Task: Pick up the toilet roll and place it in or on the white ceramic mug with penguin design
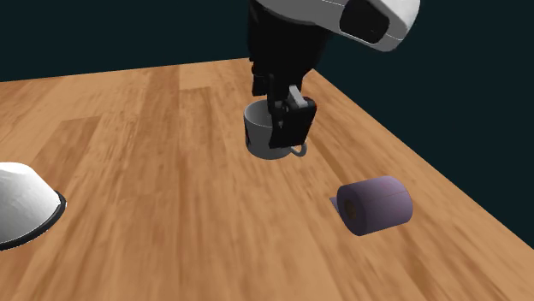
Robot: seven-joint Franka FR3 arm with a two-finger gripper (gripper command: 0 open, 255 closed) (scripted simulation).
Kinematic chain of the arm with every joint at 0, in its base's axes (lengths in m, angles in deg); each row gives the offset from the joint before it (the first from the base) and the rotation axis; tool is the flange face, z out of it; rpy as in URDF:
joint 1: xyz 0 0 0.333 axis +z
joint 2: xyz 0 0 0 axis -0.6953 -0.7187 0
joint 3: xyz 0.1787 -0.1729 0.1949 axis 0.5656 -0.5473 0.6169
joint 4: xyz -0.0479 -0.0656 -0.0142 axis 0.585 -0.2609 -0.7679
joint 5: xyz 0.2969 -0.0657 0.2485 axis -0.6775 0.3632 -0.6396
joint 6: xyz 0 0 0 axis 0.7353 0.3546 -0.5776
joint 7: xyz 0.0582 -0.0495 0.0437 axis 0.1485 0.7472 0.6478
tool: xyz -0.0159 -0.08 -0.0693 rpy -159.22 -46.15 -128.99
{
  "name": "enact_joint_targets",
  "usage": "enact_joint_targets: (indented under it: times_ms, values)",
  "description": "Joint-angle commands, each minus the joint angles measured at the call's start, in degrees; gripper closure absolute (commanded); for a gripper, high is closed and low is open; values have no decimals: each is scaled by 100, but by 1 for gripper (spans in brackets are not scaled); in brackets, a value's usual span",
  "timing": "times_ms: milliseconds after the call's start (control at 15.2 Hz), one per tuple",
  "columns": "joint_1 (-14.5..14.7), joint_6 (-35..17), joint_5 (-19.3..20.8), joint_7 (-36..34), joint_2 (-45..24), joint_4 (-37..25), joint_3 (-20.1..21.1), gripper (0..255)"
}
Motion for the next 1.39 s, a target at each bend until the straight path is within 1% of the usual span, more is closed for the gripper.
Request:
enact_joint_targets:
  times_ms: [0, 198, 396, 594, 792, 858, 1320]
  values:
    - [-28, -5, -327, 480, -505, -267, -297, 0]
    - [-126, 154, -941, 1125, -1354, -810, -614, 0]
    - [-377, 445, -1603, 1720, -2262, -1438, -777, 0]
    - [-775, 821, -2226, 2185, -3172, -2144, -777, 0]
    - [-1273, 1221, -2760, 2483, -4050, -2928, -645, 0]
    - [-1404, 1316, -2872, 2528, -4255, -3128, -596, 0]
    - [-1210, 854, -2984, 2614, -4244, -2672, -506, 0]
